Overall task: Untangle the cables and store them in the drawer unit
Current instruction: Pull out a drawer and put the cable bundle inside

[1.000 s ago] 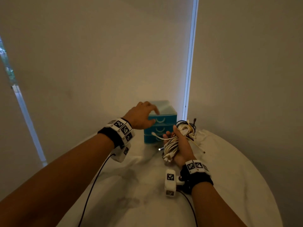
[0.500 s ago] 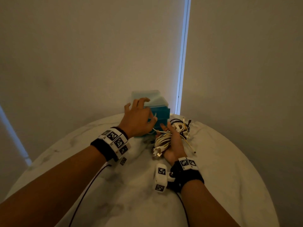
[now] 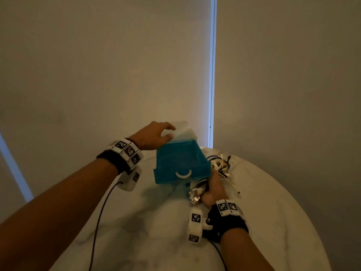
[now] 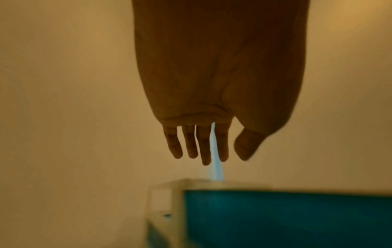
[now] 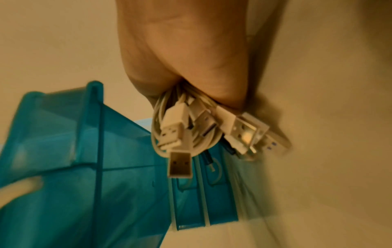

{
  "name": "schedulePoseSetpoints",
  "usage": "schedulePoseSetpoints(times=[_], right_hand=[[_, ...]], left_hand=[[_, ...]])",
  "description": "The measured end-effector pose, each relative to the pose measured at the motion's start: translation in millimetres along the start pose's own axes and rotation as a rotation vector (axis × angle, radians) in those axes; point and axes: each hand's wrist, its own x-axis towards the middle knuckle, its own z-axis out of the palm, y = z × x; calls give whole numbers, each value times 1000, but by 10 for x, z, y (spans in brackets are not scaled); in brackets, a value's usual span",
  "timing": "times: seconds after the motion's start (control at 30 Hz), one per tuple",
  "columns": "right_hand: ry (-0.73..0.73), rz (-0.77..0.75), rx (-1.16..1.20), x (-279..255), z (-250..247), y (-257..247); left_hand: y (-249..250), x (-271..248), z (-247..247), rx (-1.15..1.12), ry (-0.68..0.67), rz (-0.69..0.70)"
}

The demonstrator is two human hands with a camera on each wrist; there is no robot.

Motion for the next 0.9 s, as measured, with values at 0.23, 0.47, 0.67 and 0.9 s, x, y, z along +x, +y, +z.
schedulePoseSetpoints(times=[0.23, 0.47, 0.67, 0.9], right_hand=[[384, -208, -713, -444, -75, -1012], [-11, -386, -1568, -1290, 969, -1694], [-241, -221, -2236, -1258, 1509, -1353], [-414, -1, -2487, -1207, 1530, -1041]], left_hand=[[-297, -20, 375, 160, -98, -68], [-4, -586, 244, 420, 8, -7], [8, -868, 35, 34, 35, -89], [-250, -996, 192, -303, -8, -120]])
